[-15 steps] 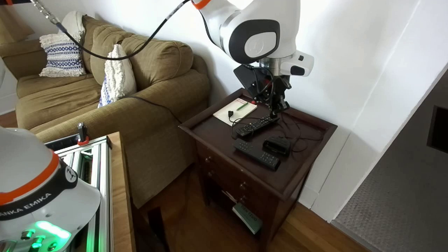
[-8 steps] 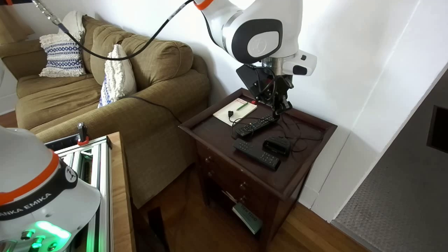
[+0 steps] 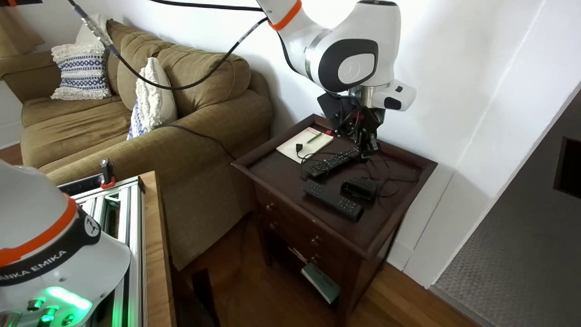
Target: Press a button on the remote control
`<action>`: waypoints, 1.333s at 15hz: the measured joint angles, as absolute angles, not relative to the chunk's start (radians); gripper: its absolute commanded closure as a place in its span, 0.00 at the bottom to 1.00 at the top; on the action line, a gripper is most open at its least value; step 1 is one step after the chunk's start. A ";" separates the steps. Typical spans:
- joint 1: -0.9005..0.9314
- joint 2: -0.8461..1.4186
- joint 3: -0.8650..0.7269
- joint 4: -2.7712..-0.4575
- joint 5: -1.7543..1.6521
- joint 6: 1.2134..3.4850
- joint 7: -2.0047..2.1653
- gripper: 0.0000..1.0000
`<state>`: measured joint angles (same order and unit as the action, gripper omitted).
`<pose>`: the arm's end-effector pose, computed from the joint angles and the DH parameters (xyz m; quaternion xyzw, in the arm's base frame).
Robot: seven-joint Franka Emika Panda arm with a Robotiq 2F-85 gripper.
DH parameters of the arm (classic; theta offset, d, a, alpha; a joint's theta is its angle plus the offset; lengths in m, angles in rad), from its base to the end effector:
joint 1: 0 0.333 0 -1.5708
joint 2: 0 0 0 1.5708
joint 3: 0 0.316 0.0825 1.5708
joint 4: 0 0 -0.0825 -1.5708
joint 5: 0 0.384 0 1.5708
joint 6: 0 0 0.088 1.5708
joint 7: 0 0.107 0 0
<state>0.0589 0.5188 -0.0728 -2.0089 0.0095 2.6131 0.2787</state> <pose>0.6139 -0.0076 0.2018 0.9885 -0.1441 0.0450 0.0094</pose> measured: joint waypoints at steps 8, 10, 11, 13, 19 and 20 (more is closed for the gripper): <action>0.118 0.641 -0.105 -1.885 -0.010 2.532 0.372 1.00; 0.120 0.668 -0.109 -1.862 -0.010 2.530 0.376 1.00; 0.121 0.680 -0.112 -1.852 -0.012 2.530 0.378 1.00; 0.125 0.703 -0.121 -1.830 -0.018 2.530 0.387 1.00; 0.133 0.752 -0.130 -1.772 -0.023 2.530 0.392 1.00; 0.134 0.759 -0.131 -1.763 -0.023 2.530 0.392 1.00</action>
<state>0.1337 0.7591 -0.1309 -1.7625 -0.0229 2.5299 0.3921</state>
